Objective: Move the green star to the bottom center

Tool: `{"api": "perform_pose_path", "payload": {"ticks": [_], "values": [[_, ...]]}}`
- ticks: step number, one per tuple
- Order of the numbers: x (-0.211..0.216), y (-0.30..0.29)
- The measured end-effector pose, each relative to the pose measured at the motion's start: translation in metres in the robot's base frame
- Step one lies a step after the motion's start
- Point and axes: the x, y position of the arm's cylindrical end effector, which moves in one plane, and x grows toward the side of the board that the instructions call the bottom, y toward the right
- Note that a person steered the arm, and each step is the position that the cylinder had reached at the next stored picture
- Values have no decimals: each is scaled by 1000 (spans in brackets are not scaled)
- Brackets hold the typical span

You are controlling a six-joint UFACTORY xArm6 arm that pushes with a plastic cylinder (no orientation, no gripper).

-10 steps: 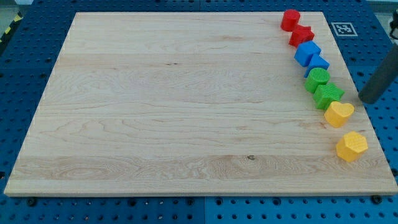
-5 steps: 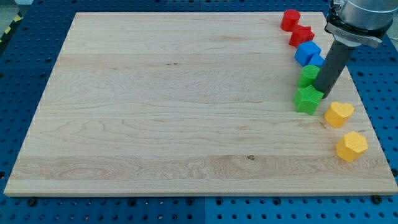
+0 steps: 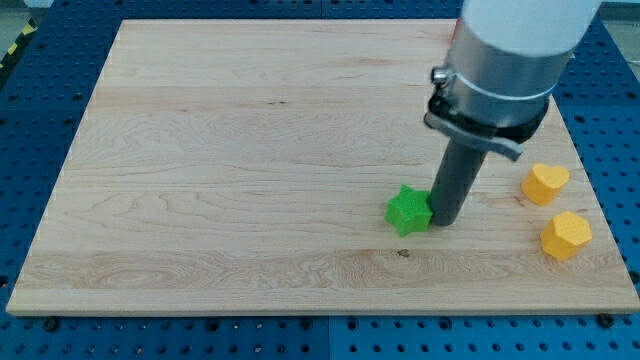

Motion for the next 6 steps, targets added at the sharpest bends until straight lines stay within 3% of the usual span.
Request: {"api": "perform_pose_path", "payload": {"ticks": [1,5,6], "values": [[19,-22],[-57,-75],[-59,-93]]}}
